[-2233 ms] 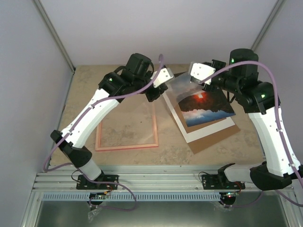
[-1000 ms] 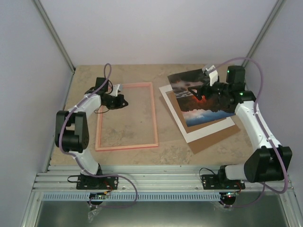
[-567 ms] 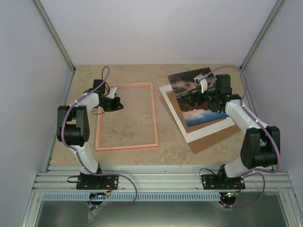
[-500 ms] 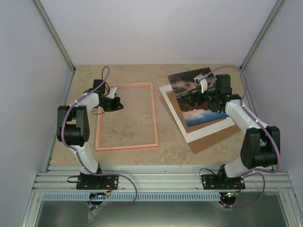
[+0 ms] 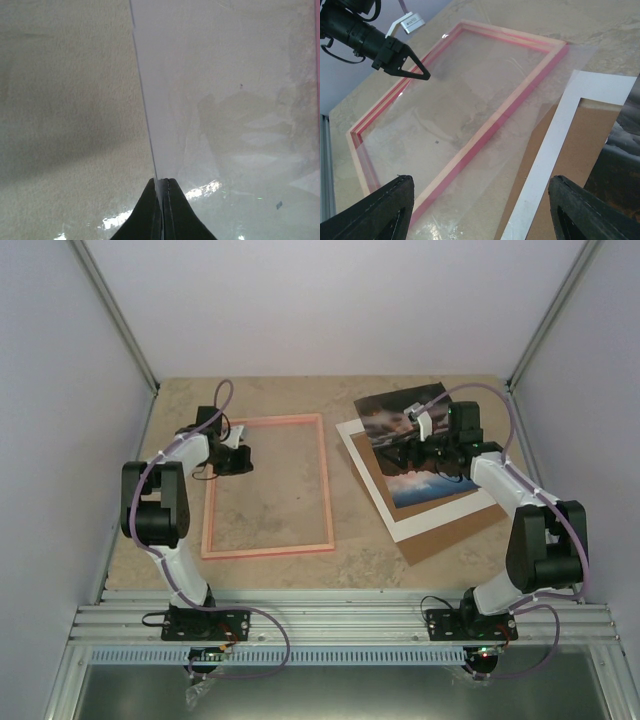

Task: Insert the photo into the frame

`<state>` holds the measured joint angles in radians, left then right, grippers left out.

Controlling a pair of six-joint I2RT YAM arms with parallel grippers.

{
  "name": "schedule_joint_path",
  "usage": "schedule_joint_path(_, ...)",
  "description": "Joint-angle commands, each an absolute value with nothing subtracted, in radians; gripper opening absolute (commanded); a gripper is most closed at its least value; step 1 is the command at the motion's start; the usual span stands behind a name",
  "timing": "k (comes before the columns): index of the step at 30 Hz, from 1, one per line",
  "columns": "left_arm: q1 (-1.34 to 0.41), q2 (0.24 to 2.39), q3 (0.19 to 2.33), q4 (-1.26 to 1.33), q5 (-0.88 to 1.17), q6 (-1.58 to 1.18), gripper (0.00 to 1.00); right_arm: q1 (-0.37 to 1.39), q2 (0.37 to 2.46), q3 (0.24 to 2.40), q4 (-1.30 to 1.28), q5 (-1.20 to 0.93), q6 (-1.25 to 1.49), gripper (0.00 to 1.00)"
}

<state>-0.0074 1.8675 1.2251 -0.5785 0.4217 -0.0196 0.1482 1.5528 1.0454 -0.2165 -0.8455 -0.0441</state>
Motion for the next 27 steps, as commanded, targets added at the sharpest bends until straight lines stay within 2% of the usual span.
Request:
schedule_joint_path(1, -0.003, 1.857, 1.253, -0.606, 0.361, 0.029, 0.00, 0.154, 1.544, 1.032, -0.200, -0.857, -0.051, 0.74)
schedule_joint_path(27, 0.029, 1.836, 1.247, -0.615, 0.201, 0.065, 0.00, 0.160, 1.554, 1.042, -0.208, -0.845, -0.057, 0.74)
